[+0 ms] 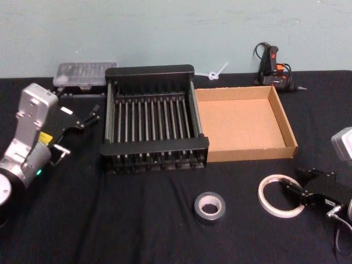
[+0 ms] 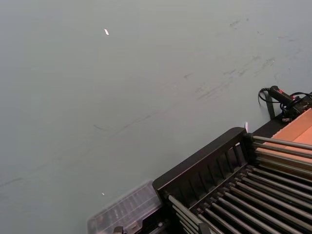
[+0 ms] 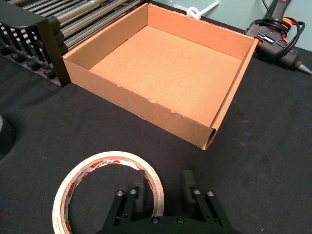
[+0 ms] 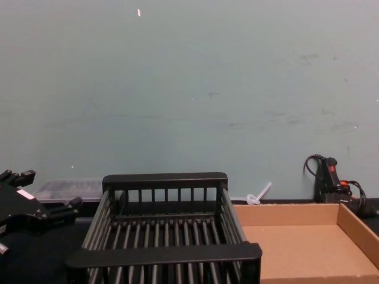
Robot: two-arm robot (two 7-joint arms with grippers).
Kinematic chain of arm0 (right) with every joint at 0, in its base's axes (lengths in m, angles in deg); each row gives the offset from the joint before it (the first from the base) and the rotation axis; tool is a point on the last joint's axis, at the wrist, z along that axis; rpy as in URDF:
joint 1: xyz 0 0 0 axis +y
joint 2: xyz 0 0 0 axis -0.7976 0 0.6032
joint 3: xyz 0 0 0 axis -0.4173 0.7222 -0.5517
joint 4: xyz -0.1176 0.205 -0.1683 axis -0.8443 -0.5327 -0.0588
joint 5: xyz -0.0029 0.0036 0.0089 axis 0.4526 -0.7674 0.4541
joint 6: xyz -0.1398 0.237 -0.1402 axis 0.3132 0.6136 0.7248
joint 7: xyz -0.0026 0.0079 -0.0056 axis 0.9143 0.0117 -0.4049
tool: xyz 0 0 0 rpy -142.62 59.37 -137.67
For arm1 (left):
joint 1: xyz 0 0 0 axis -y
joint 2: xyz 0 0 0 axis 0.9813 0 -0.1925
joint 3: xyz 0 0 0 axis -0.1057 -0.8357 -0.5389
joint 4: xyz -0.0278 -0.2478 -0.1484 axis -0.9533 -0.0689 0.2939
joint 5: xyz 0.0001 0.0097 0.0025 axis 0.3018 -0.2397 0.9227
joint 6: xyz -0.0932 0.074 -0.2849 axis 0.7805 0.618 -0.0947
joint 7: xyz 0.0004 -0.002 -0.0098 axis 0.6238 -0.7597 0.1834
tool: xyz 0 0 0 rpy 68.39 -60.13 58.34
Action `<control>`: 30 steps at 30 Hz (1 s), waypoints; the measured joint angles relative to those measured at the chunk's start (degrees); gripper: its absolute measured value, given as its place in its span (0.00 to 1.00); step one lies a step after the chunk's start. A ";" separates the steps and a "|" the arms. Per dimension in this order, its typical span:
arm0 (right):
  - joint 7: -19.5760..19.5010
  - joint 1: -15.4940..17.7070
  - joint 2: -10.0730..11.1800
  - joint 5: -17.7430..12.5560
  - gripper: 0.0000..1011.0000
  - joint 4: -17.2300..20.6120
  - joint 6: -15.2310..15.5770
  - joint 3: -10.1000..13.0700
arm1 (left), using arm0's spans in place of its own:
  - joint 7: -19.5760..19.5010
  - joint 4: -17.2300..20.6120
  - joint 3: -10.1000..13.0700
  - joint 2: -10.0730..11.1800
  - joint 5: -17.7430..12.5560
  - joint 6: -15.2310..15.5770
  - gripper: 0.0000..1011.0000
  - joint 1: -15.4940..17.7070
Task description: Pick up the white tape and place it into the black box , Pick up the silver tape and place it into the brown box.
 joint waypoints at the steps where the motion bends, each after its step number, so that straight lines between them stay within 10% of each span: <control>1: 0.00 0.00 0.00 0.00 0.50 0.00 0.00 0.00 | 0.00 0.00 0.00 0.00 0.00 0.00 0.99 0.00; 13: -0.01 0.00 0.00 -0.02 0.11 0.00 0.00 0.00 | 0.01 0.00 0.00 0.00 0.00 0.00 0.99 0.00; 30: 0.61 0.30 -0.39 0.25 0.09 0.38 -1.07 0.73 | 0.00 0.00 0.00 0.00 0.00 0.00 0.99 0.00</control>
